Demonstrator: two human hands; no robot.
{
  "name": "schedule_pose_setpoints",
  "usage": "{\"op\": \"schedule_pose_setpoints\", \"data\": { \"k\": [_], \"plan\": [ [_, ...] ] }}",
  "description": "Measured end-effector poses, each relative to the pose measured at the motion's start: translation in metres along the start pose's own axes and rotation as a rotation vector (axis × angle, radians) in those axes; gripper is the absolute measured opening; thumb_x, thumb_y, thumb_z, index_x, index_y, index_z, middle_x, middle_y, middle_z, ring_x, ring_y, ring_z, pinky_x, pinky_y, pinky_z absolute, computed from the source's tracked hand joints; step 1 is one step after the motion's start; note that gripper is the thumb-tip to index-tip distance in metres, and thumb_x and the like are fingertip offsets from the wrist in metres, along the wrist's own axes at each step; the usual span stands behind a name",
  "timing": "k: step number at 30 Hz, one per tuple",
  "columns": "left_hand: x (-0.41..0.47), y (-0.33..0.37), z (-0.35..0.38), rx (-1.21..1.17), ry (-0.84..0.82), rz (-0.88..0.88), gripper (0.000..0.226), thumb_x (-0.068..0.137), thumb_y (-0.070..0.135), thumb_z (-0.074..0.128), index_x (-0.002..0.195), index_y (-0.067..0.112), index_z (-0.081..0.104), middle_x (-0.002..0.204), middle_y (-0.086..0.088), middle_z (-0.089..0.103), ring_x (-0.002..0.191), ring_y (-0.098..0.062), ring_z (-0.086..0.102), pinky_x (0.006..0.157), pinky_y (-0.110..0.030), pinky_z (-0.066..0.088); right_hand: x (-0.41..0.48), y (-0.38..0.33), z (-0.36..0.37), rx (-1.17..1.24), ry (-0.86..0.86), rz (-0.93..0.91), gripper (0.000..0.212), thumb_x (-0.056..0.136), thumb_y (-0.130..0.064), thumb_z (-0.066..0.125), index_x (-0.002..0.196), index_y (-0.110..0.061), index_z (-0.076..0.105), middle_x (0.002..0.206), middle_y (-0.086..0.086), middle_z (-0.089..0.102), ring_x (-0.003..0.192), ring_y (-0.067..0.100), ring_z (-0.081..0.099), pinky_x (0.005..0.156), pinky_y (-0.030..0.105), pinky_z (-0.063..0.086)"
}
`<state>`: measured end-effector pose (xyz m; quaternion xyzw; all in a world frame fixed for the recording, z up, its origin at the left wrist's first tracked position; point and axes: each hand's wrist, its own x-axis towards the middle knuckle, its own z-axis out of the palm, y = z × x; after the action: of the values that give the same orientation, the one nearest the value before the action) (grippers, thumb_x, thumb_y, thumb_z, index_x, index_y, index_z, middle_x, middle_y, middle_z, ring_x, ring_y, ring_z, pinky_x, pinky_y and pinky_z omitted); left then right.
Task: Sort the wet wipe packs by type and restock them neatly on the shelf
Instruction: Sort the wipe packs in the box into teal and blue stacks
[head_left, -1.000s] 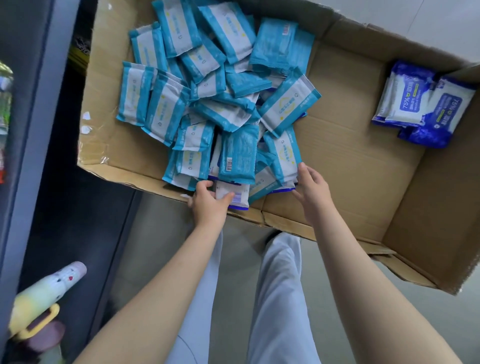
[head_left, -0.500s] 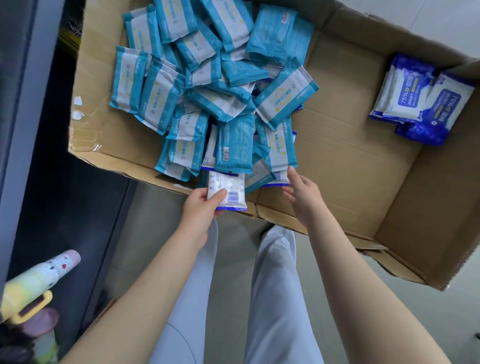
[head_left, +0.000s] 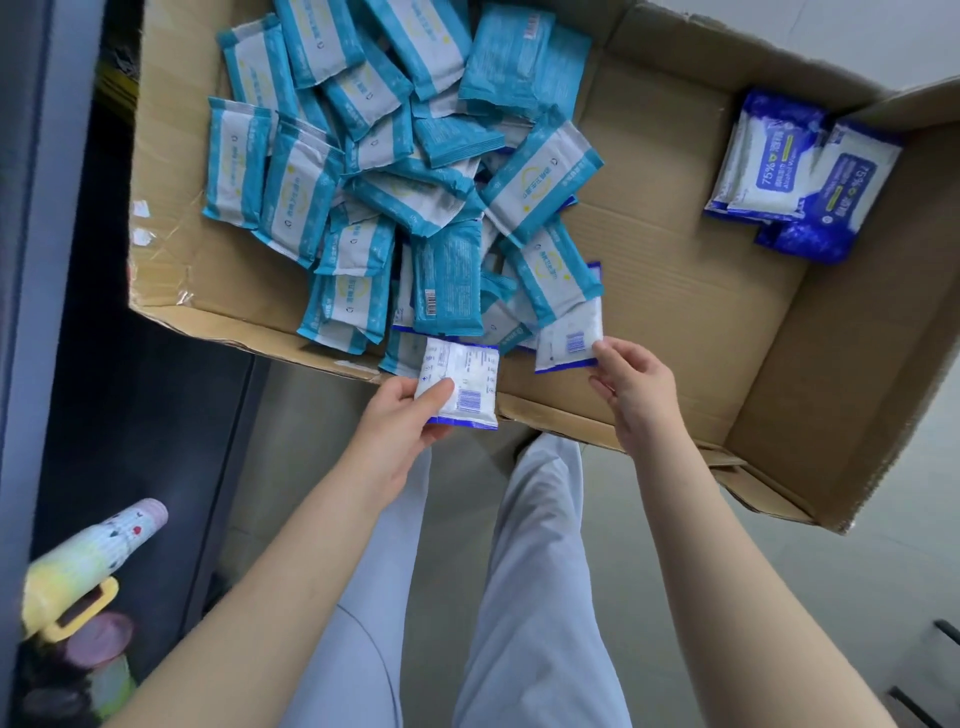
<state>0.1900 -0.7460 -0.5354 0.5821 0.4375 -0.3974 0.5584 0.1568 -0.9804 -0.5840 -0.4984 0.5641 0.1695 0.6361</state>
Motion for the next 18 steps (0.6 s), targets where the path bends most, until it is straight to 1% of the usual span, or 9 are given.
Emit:
{"op": "schedule_pose_setpoints", "data": {
  "k": [2, 3, 6, 8, 10, 12, 15, 17, 18],
  "plan": [
    [-0.007, 0.007, 0.004, 0.032, -0.030, 0.013, 0.021, 0.096, 0.018, 0.062, 0.111, 0.007, 0.054, 0.096, -0.004, 0.073, 0.077, -0.007, 0.071, 0.066, -0.020, 0.056, -0.010, -0.006, -0.017, -0.017, 0.066, -0.062, 0.005, 0.091, -0.022, 0.071, 0.095, -0.019, 0.069, 0.097, -0.001, 0.072, 0.089, 0.010, 0.065, 0.085, 0.026, 0.053],
    [-0.011, 0.010, 0.007, 0.048, -0.048, 0.021, 0.020, 0.096, 0.018, 0.062, 0.111, 0.007, 0.054, 0.096, -0.005, 0.074, 0.077, -0.008, 0.072, 0.066, -0.020, 0.056, -0.015, -0.010, -0.023, -0.047, 0.094, -0.103, 0.008, 0.090, -0.023, 0.072, 0.096, -0.018, 0.070, 0.097, -0.002, 0.072, 0.090, 0.009, 0.065, 0.085, 0.024, 0.053],
    [-0.019, 0.021, 0.024, 0.079, -0.095, 0.073, 0.019, 0.096, 0.018, 0.062, 0.110, 0.009, 0.054, 0.100, -0.007, 0.073, 0.082, -0.011, 0.071, 0.074, -0.024, 0.058, -0.020, -0.020, -0.034, -0.111, 0.104, -0.191, 0.018, 0.089, -0.023, 0.073, 0.104, -0.012, 0.073, 0.096, -0.004, 0.072, 0.080, -0.005, 0.064, 0.073, 0.009, 0.050],
    [-0.015, 0.030, 0.036, 0.092, -0.093, 0.121, 0.019, 0.096, 0.018, 0.062, 0.110, 0.009, 0.054, 0.104, -0.009, 0.073, 0.088, -0.016, 0.072, 0.082, -0.031, 0.058, -0.016, -0.023, -0.036, -0.097, 0.109, -0.185, 0.024, 0.090, -0.025, 0.072, 0.108, -0.009, 0.072, 0.097, -0.004, 0.072, 0.077, -0.010, 0.063, 0.068, 0.006, 0.047],
    [-0.002, 0.037, 0.049, 0.115, -0.068, 0.172, 0.017, 0.095, 0.020, 0.063, 0.107, 0.011, 0.054, 0.106, -0.010, 0.073, 0.096, -0.022, 0.071, 0.091, -0.040, 0.056, -0.007, -0.024, -0.035, -0.067, 0.126, -0.162, 0.029, 0.092, -0.028, 0.069, 0.115, -0.010, 0.070, 0.103, -0.003, 0.071, 0.082, -0.007, 0.062, 0.065, 0.006, 0.046],
    [0.015, 0.044, 0.061, 0.160, -0.048, 0.208, 0.012, 0.096, 0.020, 0.062, 0.102, 0.016, 0.053, 0.106, -0.007, 0.072, 0.094, -0.018, 0.071, 0.089, -0.039, 0.056, 0.006, -0.021, -0.034, -0.037, 0.151, -0.137, 0.034, 0.093, -0.029, 0.068, 0.123, -0.012, 0.066, 0.111, -0.002, 0.069, 0.086, -0.004, 0.061, 0.065, 0.006, 0.045],
    [0.039, 0.051, 0.076, 0.208, -0.032, 0.238, 0.013, 0.097, 0.020, 0.060, 0.107, 0.016, 0.052, 0.109, -0.003, 0.070, 0.090, -0.010, 0.070, 0.075, -0.024, 0.057, 0.030, -0.014, -0.028, -0.028, 0.221, -0.109, 0.046, 0.093, -0.028, 0.068, 0.133, -0.009, 0.057, 0.121, 0.001, 0.063, 0.097, 0.002, 0.060, 0.075, 0.009, 0.047],
    [0.055, 0.055, 0.082, 0.239, -0.014, 0.249, 0.022, 0.096, 0.021, 0.061, 0.115, 0.015, 0.051, 0.114, -0.003, 0.068, 0.095, -0.011, 0.069, 0.076, -0.024, 0.057, 0.046, -0.007, -0.023, -0.073, 0.261, -0.109, 0.053, 0.092, -0.029, 0.069, 0.138, -0.007, 0.052, 0.130, 0.004, 0.059, 0.113, 0.012, 0.058, 0.089, 0.017, 0.046],
    [0.062, 0.057, 0.085, 0.255, -0.007, 0.256, 0.025, 0.096, 0.023, 0.062, 0.117, 0.015, 0.051, 0.116, -0.003, 0.068, 0.097, -0.012, 0.069, 0.077, -0.026, 0.057, 0.053, -0.004, -0.021, -0.093, 0.273, -0.107, 0.055, 0.092, -0.029, 0.069, 0.138, -0.006, 0.051, 0.130, 0.004, 0.058, 0.116, 0.013, 0.056, 0.093, 0.020, 0.043]
  ]
}}
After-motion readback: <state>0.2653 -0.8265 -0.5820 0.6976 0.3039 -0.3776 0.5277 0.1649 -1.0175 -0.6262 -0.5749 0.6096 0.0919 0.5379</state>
